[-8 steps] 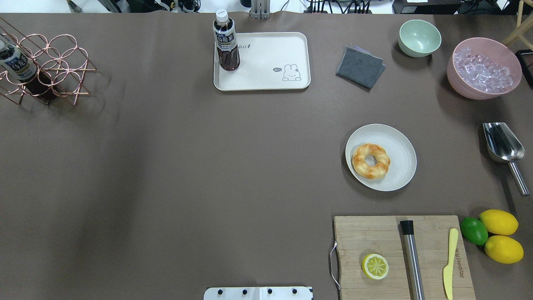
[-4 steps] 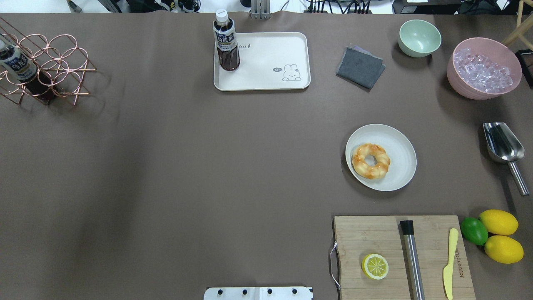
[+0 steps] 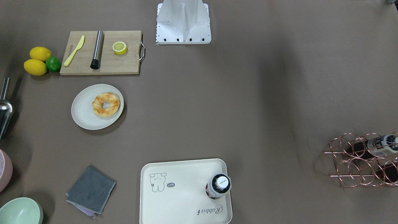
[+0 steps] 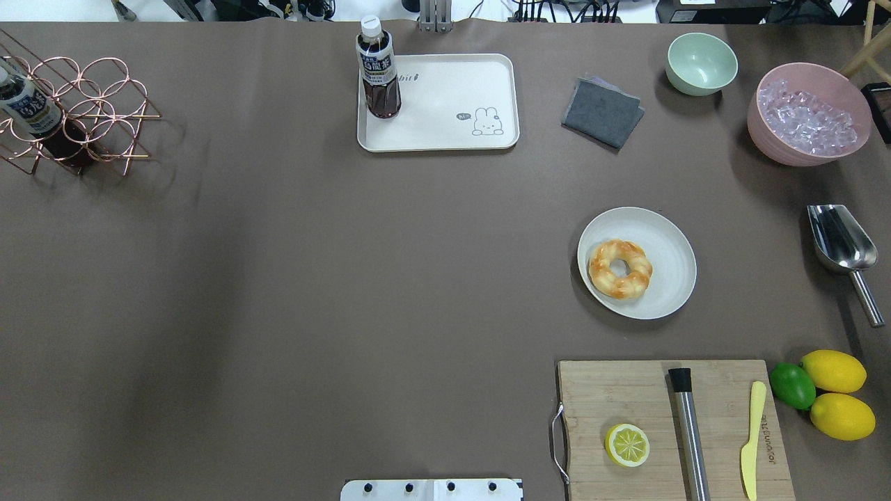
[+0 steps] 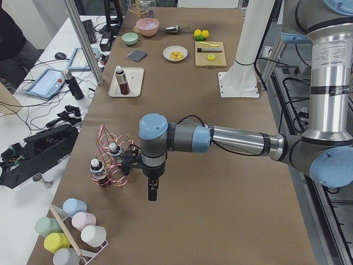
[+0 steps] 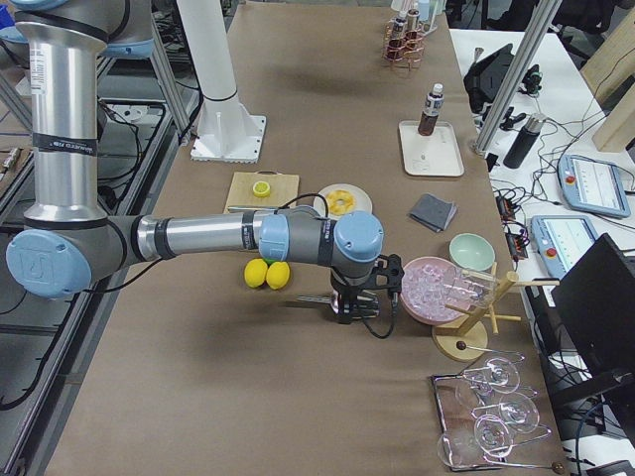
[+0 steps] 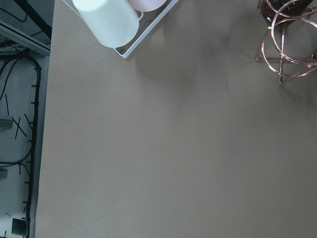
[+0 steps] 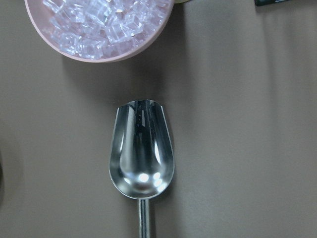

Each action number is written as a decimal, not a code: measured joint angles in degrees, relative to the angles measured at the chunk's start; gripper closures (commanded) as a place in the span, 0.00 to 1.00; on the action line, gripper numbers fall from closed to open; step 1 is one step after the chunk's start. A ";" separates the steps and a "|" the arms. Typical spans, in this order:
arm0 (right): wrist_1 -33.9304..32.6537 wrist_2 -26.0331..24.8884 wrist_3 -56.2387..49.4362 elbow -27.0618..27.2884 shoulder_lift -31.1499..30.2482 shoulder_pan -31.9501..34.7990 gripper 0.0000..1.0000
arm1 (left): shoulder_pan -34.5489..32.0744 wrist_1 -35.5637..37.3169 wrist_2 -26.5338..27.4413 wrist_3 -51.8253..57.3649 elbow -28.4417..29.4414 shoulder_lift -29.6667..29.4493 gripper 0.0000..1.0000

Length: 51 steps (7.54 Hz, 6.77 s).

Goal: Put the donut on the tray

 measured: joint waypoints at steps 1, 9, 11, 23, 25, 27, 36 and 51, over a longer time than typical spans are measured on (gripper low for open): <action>3.39 0.18 6.74 0.45 0.20 -2.48 0.00 | 0.00 -0.03 0.00 0.00 -0.04 0.00 0.02; 41.66 -13.87 54.45 0.24 0.48 -36.33 0.00 | 0.00 0.00 0.09 0.00 0.74 -0.01 0.02; 45.07 -17.29 58.70 -0.26 1.33 -42.20 0.00 | 0.00 0.01 0.16 0.00 0.93 0.05 0.02; 45.99 -21.76 66.92 -3.20 4.73 -48.08 0.92 | 0.00 -0.08 0.27 0.02 1.52 0.09 0.02; 45.96 -22.44 66.90 -3.42 4.42 -48.05 1.00 | 0.00 -0.08 0.27 0.00 1.51 -0.08 0.02; 45.98 -22.34 67.62 -3.15 4.49 -47.82 1.00 | 0.00 -0.08 0.27 0.03 1.57 -0.37 0.02; 45.80 -11.05 80.97 -7.39 22.30 -37.49 1.00 | 0.09 -0.35 0.18 -0.04 1.79 -0.88 0.02; 54.07 -28.27 89.00 -53.39 57.60 -42.33 0.00 | 1.14 -0.27 0.26 -0.35 2.02 -2.84 0.02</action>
